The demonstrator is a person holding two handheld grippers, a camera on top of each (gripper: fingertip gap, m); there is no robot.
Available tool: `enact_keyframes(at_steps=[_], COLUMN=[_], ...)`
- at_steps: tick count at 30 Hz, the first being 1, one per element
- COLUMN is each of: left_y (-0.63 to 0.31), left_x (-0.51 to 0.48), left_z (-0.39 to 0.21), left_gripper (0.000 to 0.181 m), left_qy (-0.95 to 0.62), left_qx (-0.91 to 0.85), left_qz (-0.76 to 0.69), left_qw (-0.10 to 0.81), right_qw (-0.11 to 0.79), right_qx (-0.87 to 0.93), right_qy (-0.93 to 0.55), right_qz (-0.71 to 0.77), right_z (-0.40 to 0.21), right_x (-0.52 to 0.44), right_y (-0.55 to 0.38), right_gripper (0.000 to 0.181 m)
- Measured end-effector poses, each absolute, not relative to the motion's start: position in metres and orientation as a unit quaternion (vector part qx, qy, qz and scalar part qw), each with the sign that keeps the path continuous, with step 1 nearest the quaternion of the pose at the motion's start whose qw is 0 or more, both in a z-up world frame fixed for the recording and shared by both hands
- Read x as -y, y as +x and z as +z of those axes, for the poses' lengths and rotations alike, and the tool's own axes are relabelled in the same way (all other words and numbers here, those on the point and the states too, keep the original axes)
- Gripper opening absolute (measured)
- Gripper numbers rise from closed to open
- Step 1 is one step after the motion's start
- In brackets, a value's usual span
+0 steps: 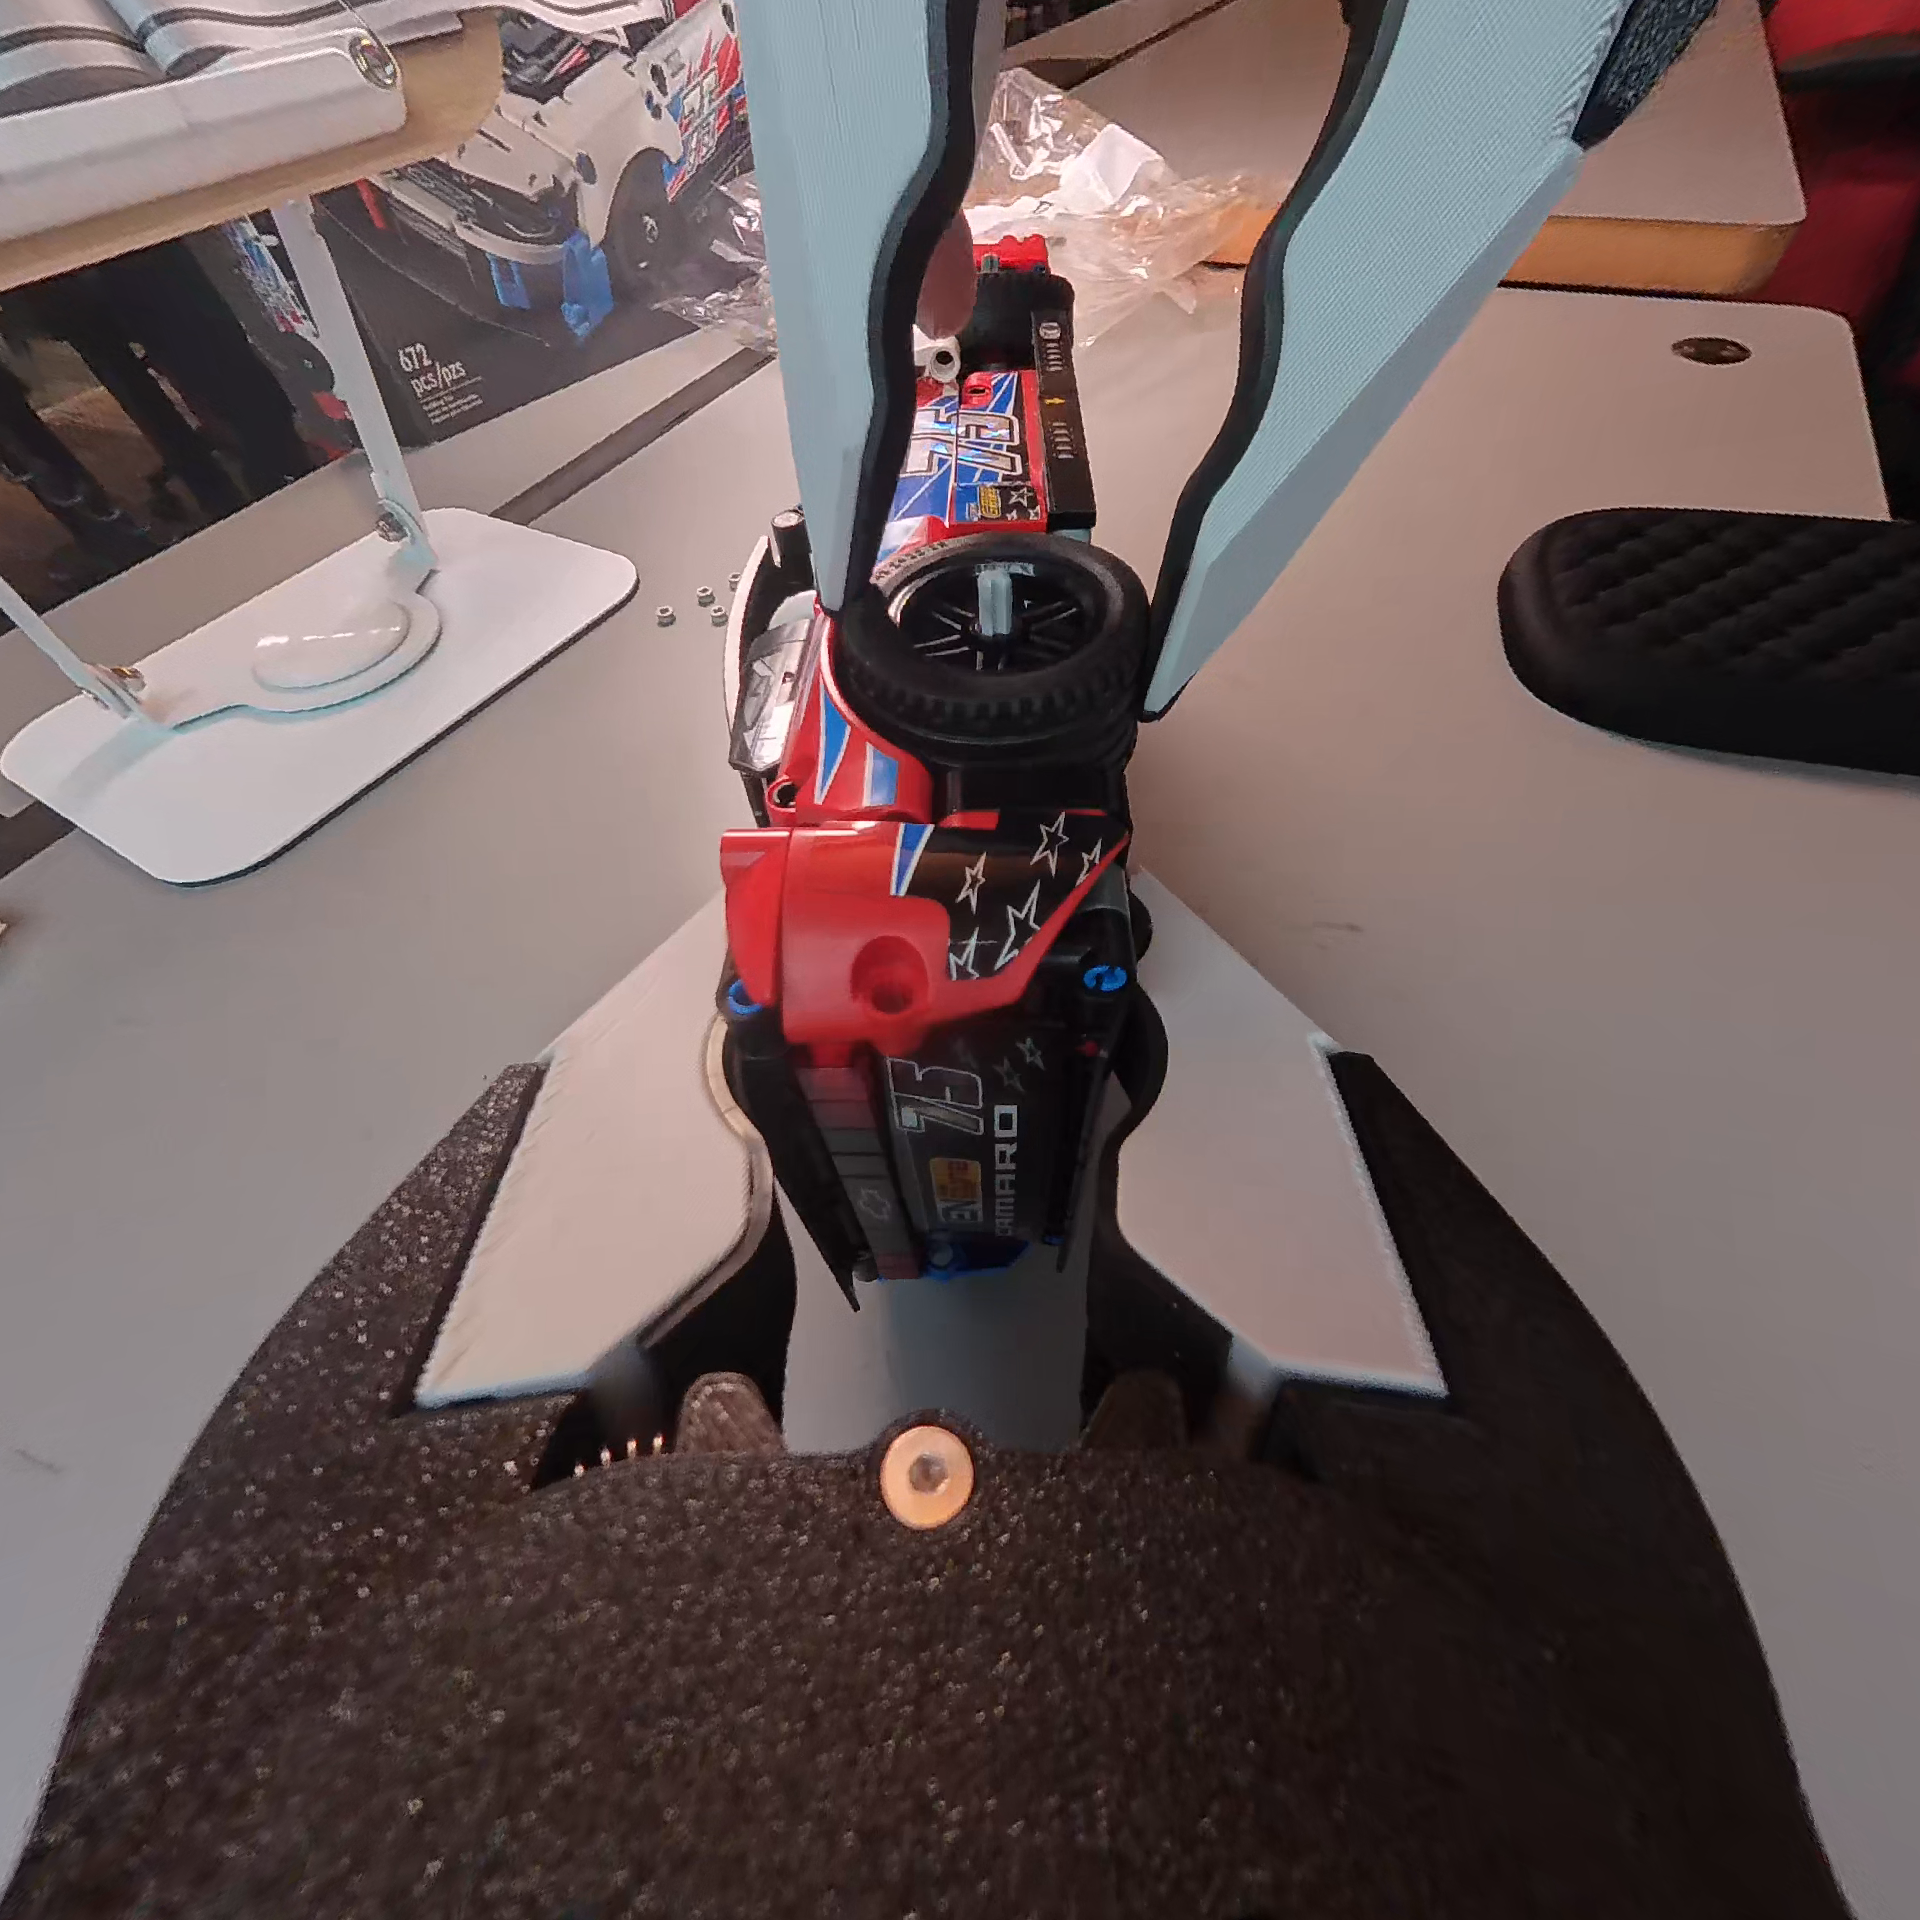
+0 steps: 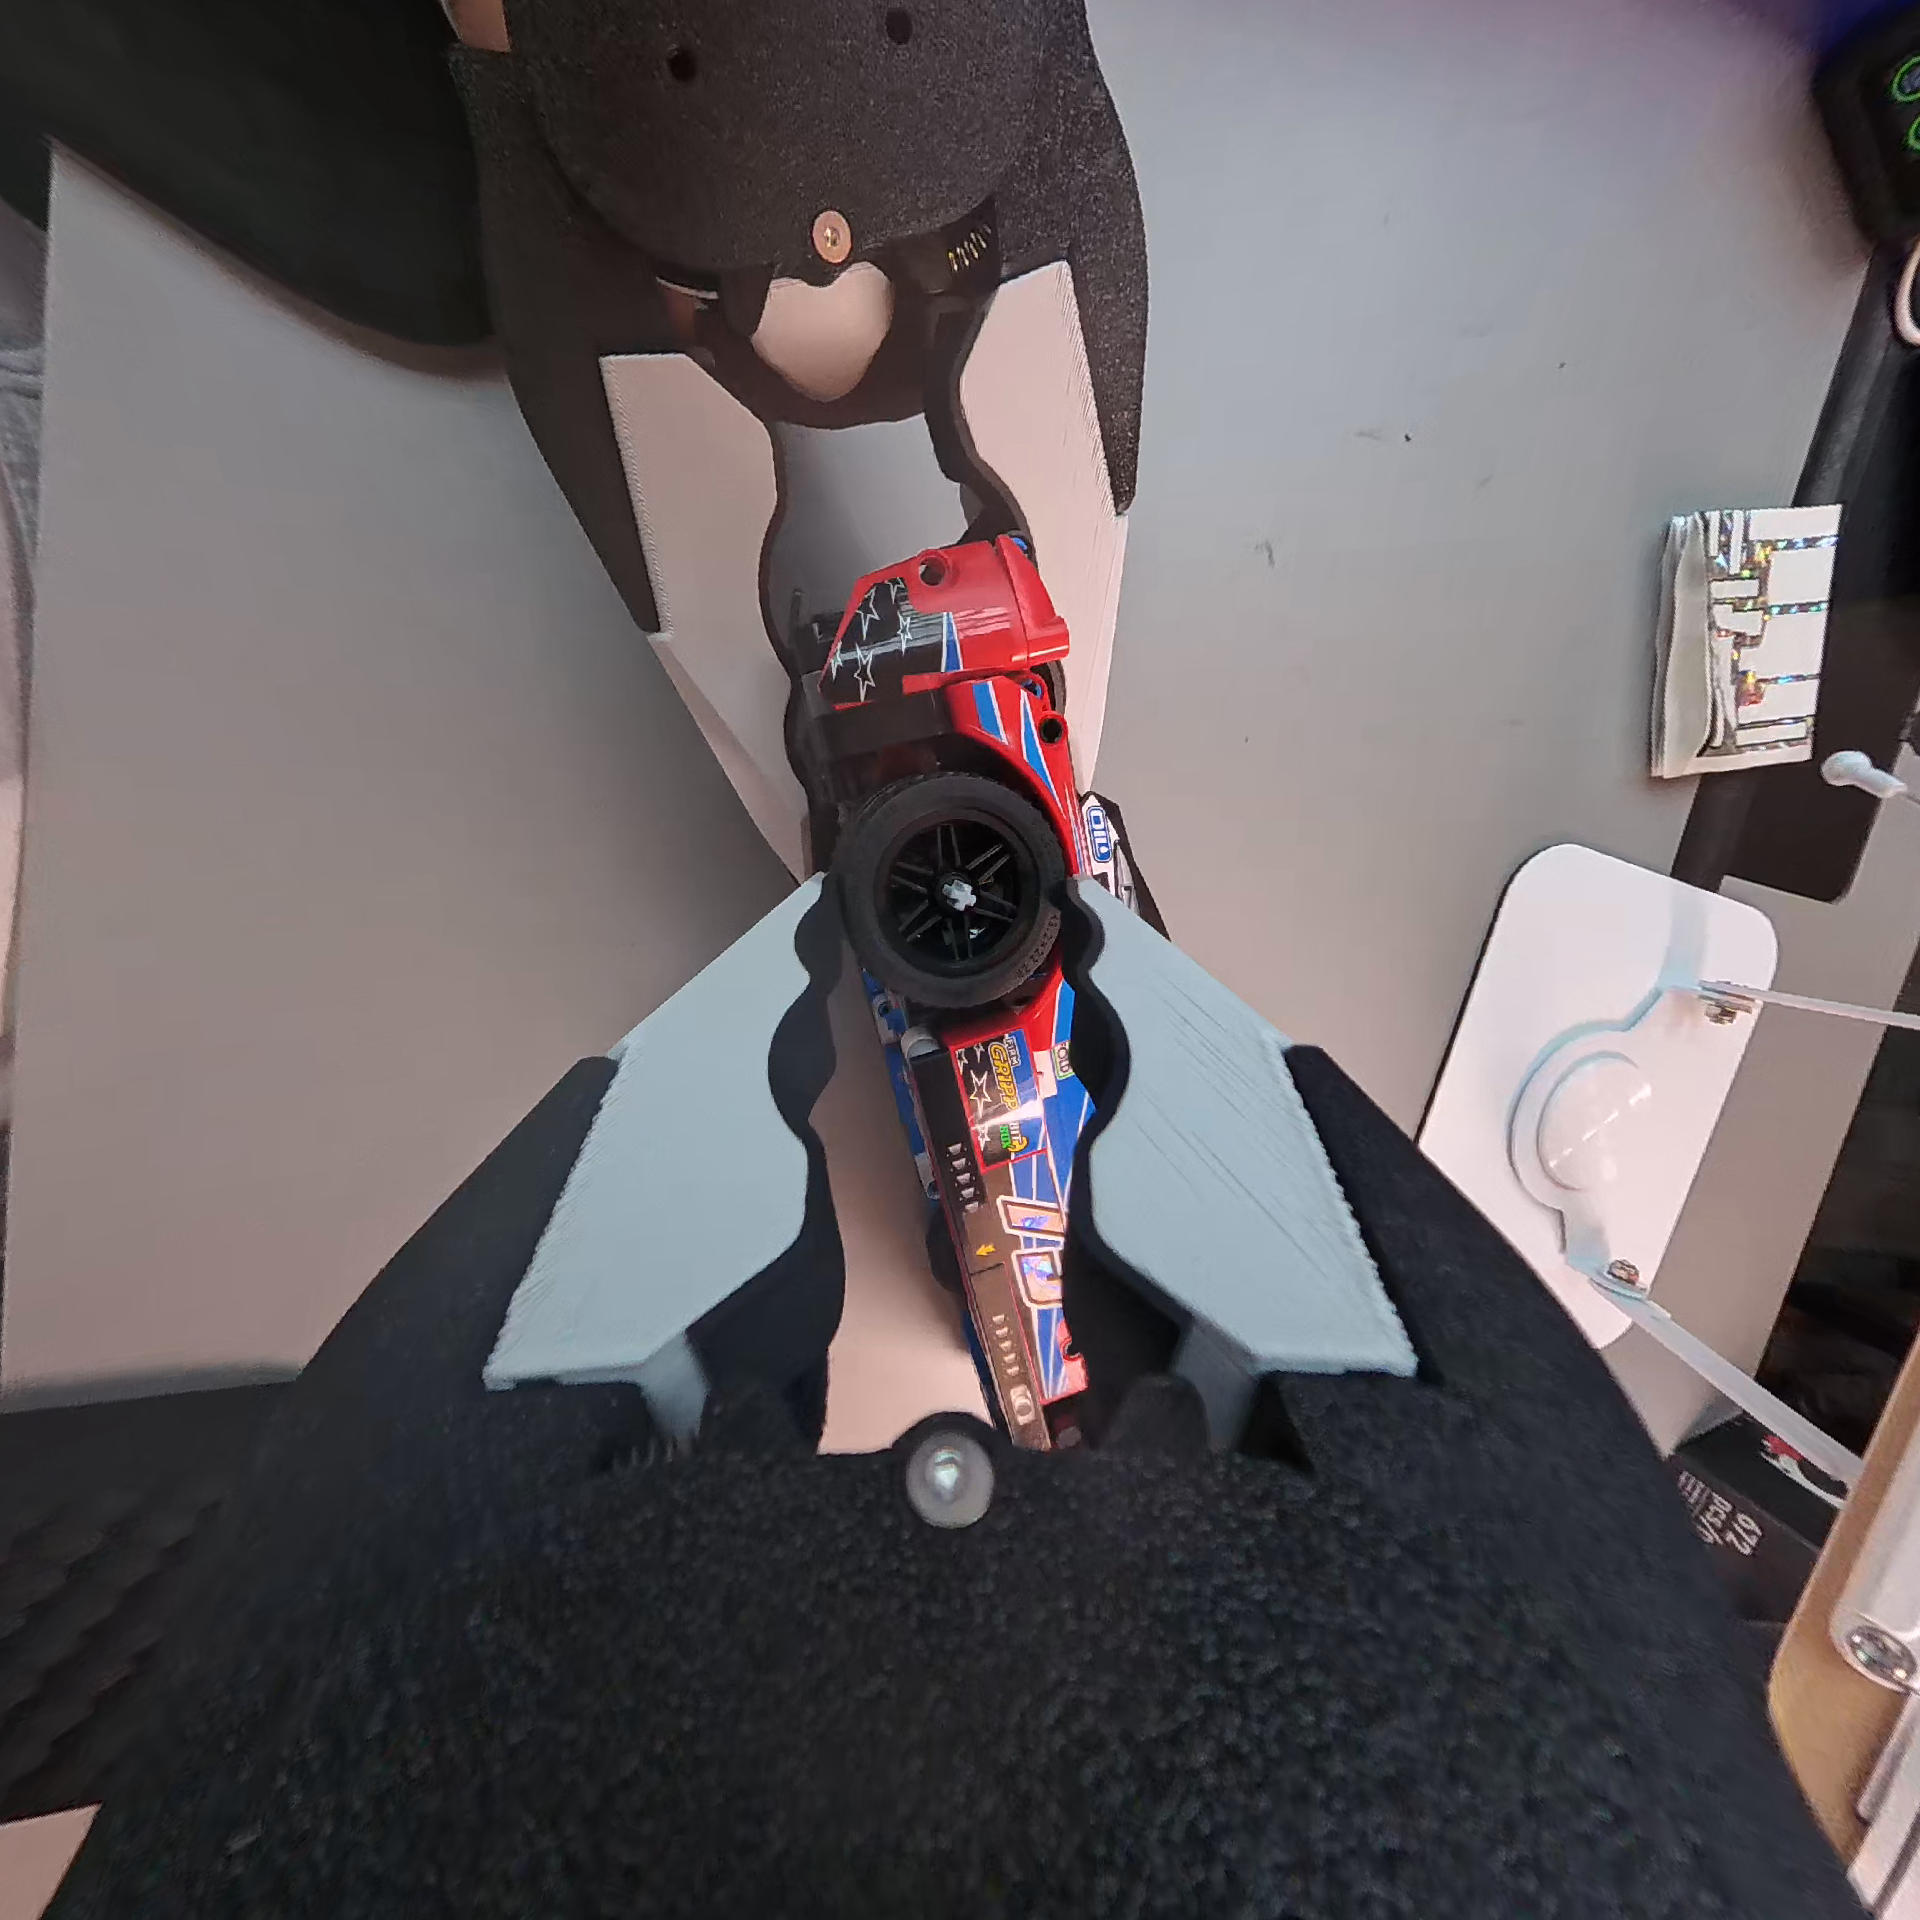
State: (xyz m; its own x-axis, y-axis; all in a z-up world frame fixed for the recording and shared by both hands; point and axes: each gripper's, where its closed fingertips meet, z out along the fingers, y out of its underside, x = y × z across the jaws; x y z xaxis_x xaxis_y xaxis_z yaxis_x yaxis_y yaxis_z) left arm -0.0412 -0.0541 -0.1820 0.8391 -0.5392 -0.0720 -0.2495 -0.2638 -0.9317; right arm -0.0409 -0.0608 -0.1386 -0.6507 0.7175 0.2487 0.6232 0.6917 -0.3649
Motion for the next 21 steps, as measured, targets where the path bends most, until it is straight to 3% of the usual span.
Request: enact_keyframes(at_steps=[10, 15, 21], left_y=[-0.039, -0.044, -0.044], left_x=[0.054, 0.052, 0.052], left_z=[-0.183, -0.183, -0.183], left_gripper=[0.063, 0.063, 0.063], left_qy=[-0.785, -0.79, -0.792], left_qx=[-0.255, -0.234, -0.234], left_qz=[-0.122, -0.138, -0.137], left_qw=[0.552, 0.55, 0.548], right_qw=[0.18, 0.249, 0.283], right_qx=[0.903, 0.888, 0.858], right_qy=[-0.362, -0.348, -0.389], right_qz=[0.144, 0.165, 0.183], right_z=[-0.133, -0.076, -0.058], right_x=[0.061, 0.063, 0.049], right_y=[-0.038, -0.046, -0.034], right_gripper=[0.036, 0.036, 0.039])
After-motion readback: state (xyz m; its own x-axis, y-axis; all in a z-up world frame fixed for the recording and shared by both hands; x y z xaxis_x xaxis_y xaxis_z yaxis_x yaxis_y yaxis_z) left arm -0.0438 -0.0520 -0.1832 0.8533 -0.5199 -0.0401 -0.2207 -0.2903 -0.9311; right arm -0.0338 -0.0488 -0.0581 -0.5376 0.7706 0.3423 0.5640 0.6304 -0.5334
